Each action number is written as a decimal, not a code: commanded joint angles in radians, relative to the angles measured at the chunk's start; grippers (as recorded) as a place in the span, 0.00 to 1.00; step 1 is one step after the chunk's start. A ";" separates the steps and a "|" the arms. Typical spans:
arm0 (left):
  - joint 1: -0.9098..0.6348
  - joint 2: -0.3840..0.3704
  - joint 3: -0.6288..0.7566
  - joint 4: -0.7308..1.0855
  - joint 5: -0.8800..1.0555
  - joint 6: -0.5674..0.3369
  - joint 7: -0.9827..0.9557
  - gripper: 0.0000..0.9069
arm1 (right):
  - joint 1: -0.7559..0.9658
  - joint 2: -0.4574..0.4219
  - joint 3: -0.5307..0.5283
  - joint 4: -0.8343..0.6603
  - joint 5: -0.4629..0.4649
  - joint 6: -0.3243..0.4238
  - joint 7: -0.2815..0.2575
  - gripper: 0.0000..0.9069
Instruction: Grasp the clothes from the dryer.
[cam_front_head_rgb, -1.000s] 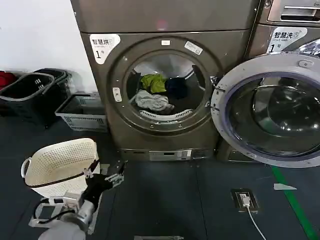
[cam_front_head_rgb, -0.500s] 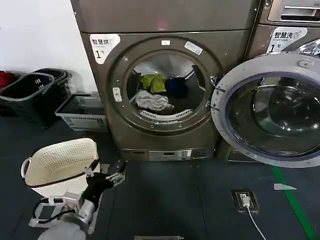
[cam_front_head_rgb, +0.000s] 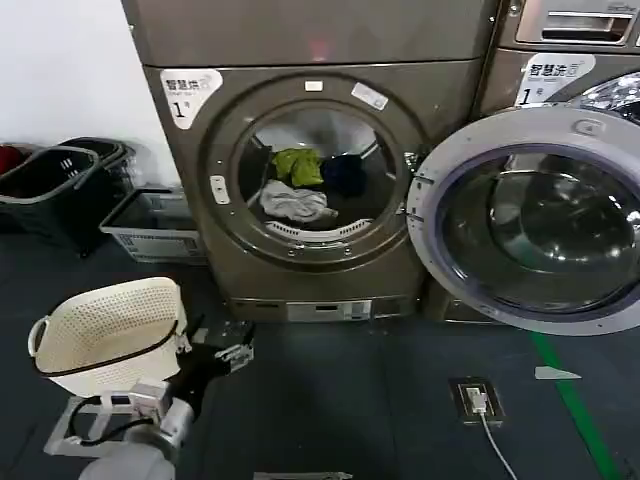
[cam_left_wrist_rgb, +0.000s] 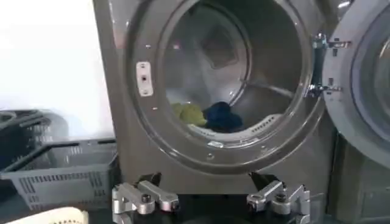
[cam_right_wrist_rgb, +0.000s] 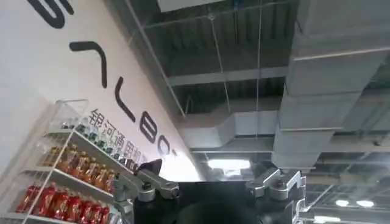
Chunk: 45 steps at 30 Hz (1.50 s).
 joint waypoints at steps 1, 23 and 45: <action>0.002 0.002 0.001 -0.005 0.000 0.000 0.001 1.00 | 0.000 0.001 0.001 0.000 0.003 0.001 0.000 1.00; 0.002 0.005 0.003 -0.015 0.000 0.002 0.007 1.00 | -0.008 0.004 0.005 -0.007 0.017 0.041 -0.010 1.00; -0.002 0.017 0.021 -0.037 -0.004 -0.024 0.023 1.00 | -0.016 0.008 0.010 0.004 0.042 0.054 -0.017 1.00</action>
